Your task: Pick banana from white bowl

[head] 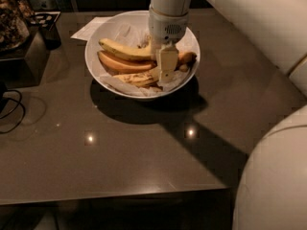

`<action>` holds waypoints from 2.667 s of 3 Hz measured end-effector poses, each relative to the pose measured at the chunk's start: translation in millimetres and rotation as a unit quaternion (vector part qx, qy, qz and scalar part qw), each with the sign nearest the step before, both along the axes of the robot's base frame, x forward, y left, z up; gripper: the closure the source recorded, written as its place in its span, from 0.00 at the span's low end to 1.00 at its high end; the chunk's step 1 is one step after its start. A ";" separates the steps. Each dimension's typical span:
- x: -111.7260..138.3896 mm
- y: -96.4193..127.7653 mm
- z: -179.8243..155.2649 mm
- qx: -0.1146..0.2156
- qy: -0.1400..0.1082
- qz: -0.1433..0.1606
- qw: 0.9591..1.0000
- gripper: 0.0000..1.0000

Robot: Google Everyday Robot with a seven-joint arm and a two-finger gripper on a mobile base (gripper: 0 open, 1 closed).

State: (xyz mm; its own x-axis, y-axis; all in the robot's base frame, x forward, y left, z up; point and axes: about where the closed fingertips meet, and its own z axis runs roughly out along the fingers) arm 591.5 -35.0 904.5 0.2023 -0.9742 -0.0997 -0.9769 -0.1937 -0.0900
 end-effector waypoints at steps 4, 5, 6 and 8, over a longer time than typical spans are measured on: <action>-4.8 -1.0 -30.7 -0.005 0.037 -0.003 0.999 0.66; -5.7 -3.0 -33.6 -0.003 0.039 -0.007 0.999 0.89; -5.6 -3.0 -33.5 -0.003 0.039 -0.008 0.999 1.00; -12.1 -0.7 -7.9 0.019 0.014 -0.021 1.000 1.00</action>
Offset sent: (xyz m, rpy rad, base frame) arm -0.0197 -0.0116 -0.0496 -0.0445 0.1490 -0.0052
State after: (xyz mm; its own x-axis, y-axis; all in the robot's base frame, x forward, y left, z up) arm 579.4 -35.7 896.6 0.1582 -0.9772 -0.1419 -0.9863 -0.1496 -0.0690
